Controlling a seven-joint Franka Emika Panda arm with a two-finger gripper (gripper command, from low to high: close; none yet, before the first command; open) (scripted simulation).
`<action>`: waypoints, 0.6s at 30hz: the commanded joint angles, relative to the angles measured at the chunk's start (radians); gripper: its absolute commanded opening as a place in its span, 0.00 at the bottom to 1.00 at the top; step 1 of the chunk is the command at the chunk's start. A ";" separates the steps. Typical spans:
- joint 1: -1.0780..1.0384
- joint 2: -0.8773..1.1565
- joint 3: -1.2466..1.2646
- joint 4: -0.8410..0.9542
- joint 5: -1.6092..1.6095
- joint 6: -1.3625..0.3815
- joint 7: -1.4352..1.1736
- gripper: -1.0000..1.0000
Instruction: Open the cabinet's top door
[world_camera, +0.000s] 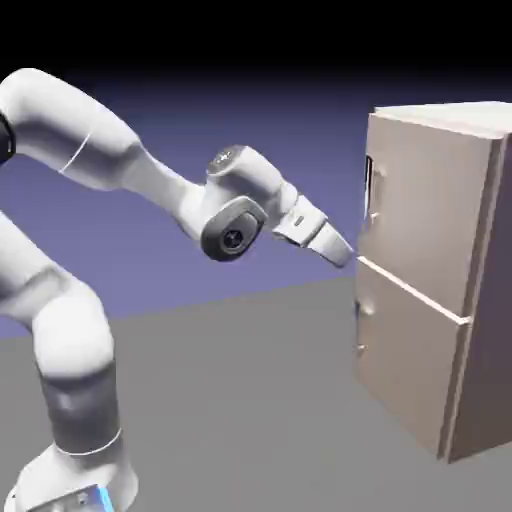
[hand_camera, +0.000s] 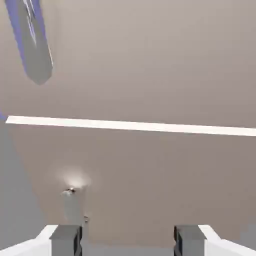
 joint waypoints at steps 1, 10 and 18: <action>-0.020 -0.013 0.020 0.006 0.044 -0.006 -0.023 0.50; -0.197 -0.133 0.204 0.057 0.435 -0.064 -0.228 0.50; -0.355 -0.240 0.367 0.103 0.783 -0.116 -0.411 0.50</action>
